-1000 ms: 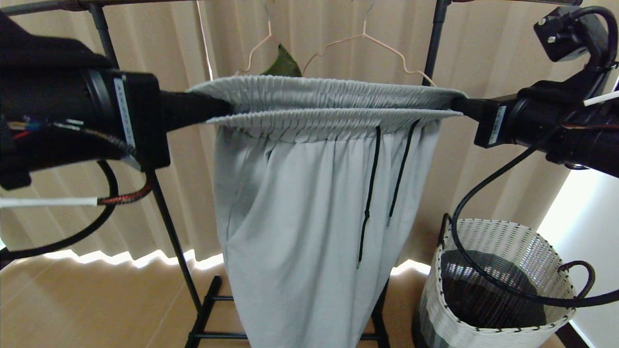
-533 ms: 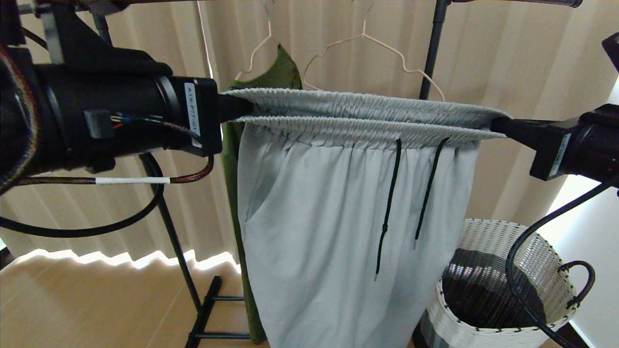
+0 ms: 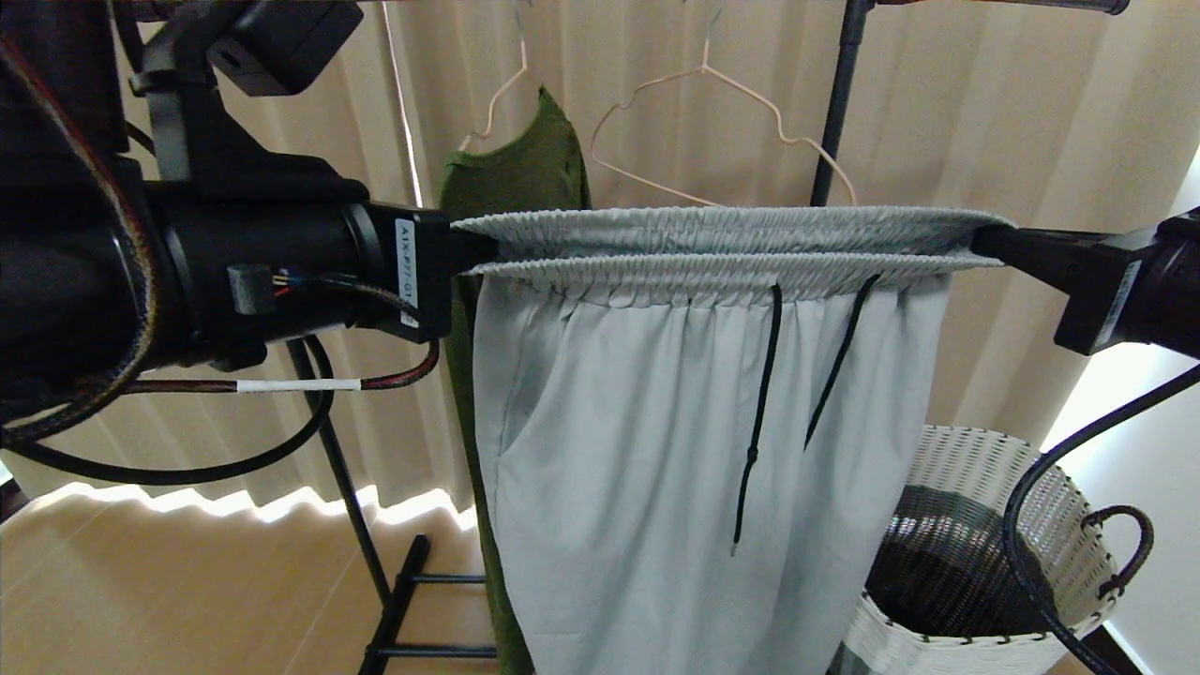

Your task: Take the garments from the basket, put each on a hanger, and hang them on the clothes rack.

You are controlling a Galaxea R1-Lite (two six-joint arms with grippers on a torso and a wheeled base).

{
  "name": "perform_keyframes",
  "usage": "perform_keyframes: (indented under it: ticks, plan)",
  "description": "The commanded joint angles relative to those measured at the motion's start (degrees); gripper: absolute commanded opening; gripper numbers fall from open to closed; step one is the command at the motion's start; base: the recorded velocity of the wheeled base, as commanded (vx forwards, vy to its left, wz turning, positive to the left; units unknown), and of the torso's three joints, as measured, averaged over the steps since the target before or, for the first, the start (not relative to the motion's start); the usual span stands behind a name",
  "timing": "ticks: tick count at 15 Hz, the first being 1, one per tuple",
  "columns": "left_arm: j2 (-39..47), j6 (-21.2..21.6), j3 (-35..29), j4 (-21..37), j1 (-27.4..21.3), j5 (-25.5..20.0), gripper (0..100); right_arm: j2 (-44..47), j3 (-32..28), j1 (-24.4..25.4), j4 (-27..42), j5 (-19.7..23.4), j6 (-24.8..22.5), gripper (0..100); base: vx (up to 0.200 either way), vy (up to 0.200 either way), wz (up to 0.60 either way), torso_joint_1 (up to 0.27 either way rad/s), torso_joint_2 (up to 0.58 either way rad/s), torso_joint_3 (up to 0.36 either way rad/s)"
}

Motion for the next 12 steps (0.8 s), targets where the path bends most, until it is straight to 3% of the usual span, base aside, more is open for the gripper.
perform_keyframes:
  ticks: [1,4,5,9,12]
  plan:
    - [0.27,0.01,0.09,0.07,0.00,-0.01,0,-0.06,-0.14,0.03,0.12,0.01,-0.04,0,0.000,0.000,0.00,0.000,0.00,0.000]
    - [0.19,0.01,0.09,0.07,0.00,-0.01,0,0.03,0.03,0.03,0.30,0.10,-0.04,0,0.000,0.000,0.00,0.000,0.00,0.000]
    - [0.19,0.01,0.09,0.07,0.00,0.08,0,0.03,0.12,0.03,0.30,0.10,-0.04,100,0.000,0.000,0.00,0.000,0.00,0.000]
    - [-0.17,0.27,2.64,0.07,0.61,0.69,0,-0.33,2.49,-0.68,1.00,-0.69,-1.19,100,0.000,0.000,0.00,0.000,0.00,0.000]
    - [-1.22,0.71,6.42,0.07,2.90,2.98,0,-3.93,10.31,-3.05,-2.08,-1.57,-9.45,100,0.000,0.000,0.00,0.000,0.00,0.000]
